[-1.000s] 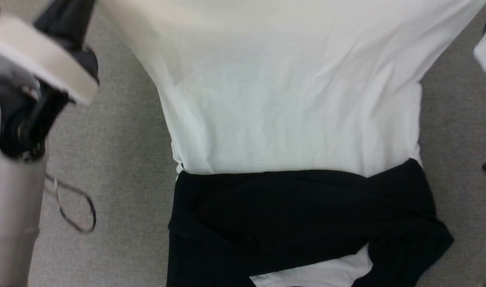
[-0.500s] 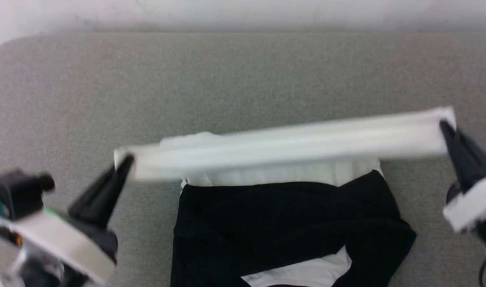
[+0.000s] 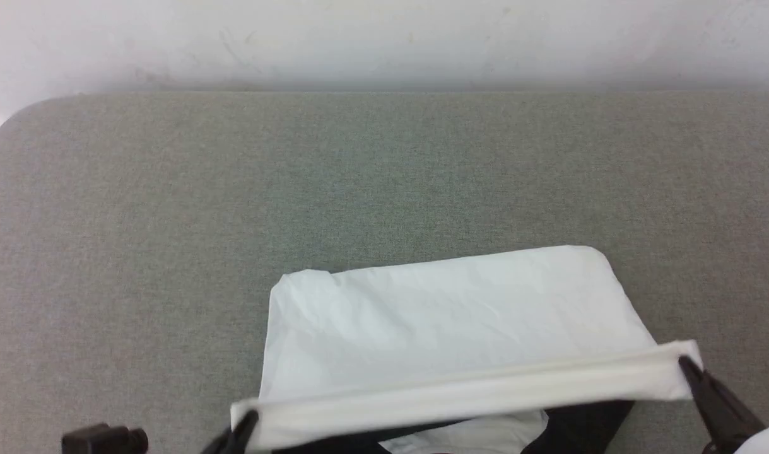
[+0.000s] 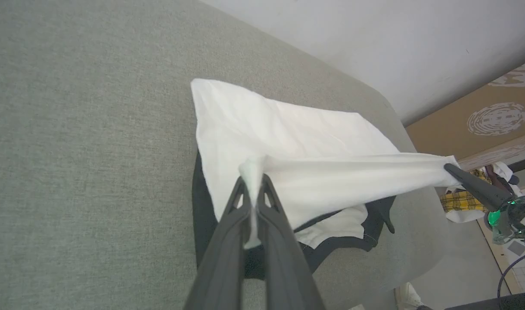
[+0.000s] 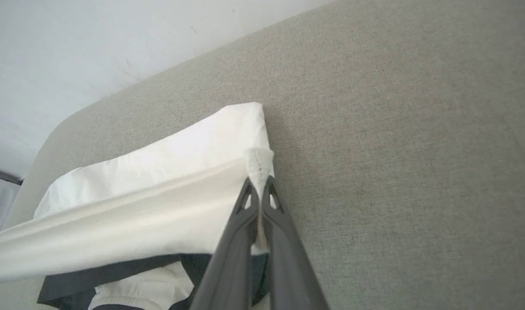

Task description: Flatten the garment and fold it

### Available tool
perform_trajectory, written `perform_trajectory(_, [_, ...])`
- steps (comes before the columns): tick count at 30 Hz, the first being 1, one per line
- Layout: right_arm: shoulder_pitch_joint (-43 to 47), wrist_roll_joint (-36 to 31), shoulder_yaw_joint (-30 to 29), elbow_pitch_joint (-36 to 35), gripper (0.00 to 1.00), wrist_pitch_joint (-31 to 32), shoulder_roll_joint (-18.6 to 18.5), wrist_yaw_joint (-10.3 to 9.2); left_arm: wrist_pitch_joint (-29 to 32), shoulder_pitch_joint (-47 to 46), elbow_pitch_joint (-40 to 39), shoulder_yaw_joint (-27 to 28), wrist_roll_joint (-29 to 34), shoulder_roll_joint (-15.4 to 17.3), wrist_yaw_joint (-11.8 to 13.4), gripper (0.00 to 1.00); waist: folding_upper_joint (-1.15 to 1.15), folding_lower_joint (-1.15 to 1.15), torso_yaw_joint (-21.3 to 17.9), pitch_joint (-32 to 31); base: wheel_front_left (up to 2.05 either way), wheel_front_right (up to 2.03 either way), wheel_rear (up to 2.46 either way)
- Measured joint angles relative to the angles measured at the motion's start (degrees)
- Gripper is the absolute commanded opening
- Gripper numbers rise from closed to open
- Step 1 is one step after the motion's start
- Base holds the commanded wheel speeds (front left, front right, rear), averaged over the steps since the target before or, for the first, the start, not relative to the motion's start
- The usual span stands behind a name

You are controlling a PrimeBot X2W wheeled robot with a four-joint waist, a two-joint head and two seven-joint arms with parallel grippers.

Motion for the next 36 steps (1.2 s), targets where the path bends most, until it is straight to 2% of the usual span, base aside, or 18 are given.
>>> perform_trajectory(6, [2.76, -0.84, 2.11, 1.86, 0.00, 0.07, -0.01, -0.05, 1.87, 2.34, 2.63, -2.40, -1.44, -0.13, -0.01, 0.00, 0.00, 0.01, -0.25, 0.04, 0.00, 0.00, 0.00])
perform_trajectory(13, [2.54, -3.13, 5.56, 6.76, 0.02, -0.42, -0.02, -0.07, 2.75, -0.58, 12.24, -6.28, -0.78, -2.25, -0.16, 0.00, 0.00, 0.00, -0.49, -1.23, 0.00, 0.00, 0.00])
perform_trajectory(14, [2.38, -3.70, 6.11, 7.40, 0.13, -0.44, -0.02, -0.07, 2.80, -1.29, 13.38, -6.61, -0.62, -2.52, -0.51, 0.00, 0.00, 0.00, -0.56, -1.37, 0.00, 0.00, 0.00])
perform_trajectory(15, [2.20, -3.97, 6.53, 8.01, 0.40, -0.51, -0.01, -0.07, 2.79, -1.93, 14.44, -6.76, -0.49, -2.94, -0.51, 0.09, 0.00, 0.00, -0.63, -1.49, 0.00, 0.00, 0.00])
perform_trajectory(16, [2.04, -4.17, 6.83, 8.57, 0.75, -0.58, -0.01, -0.07, 2.70, -2.56, 15.24, -6.97, -0.38, -3.26, -0.51, 0.41, 0.00, 0.01, -0.69, -1.62, 0.00, 0.00, 0.00])
perform_trajectory(17, [1.95, -4.41, 7.12, 8.98, 1.00, -0.59, -0.02, -0.07, 2.52, -3.05, 15.84, -7.02, -0.22, -3.48, -0.51, 0.76, 0.00, 0.01, -0.74, -1.78, 0.00, 0.00, 0.00])
perform_trajectory(18, [1.94, -4.66, 7.40, 9.25, 1.00, -0.58, -0.03, -0.07, 2.25, -3.41, 16.23, -6.92, -0.04, -3.69, -0.49, 1.00, 0.00, 0.01, -0.79, -1.95, 0.00, 0.00, 0.00])
perform_trajectory(24, [1.97, -4.63, 6.43, 6.12, 1.00, -0.40, 0.01, -0.07, -0.33, -3.69, 14.48, -4.53, -1.22, -5.16, 0.10, 1.00, 0.00, 0.00, -0.94, -2.97, 0.00, 0.00, 0.00])
perform_trajectory(28, [1.94, -4.54, 2.68, 2.32, 1.00, -0.62, -0.02, -0.07, -6.66, -3.65, 9.93, 0.35, -1.01, -6.88, 2.03, 1.00, 0.00, 0.00, -0.86, -3.02, 0.00, 0.00, 0.00])
perform_trajectory(32, [0.79, -4.76, -0.76, 2.07, 1.00, -1.56, -0.08, -0.07, -15.52, -4.26, 6.81, 4.49, 3.93, -8.40, 4.12, 1.00, 0.00, 0.00, -0.55, -2.21, 0.00, 0.00, 0.00])
perform_trajectory(36, [-1.55, -5.36, -0.97, 4.86, 1.00, -1.37, -0.10, -0.07, -23.39, -6.55, 6.08, 5.92, 11.93, -8.45, 5.30, 1.00, 0.00, 0.01, -0.08, -0.84, 0.00, 0.00, 0.00])
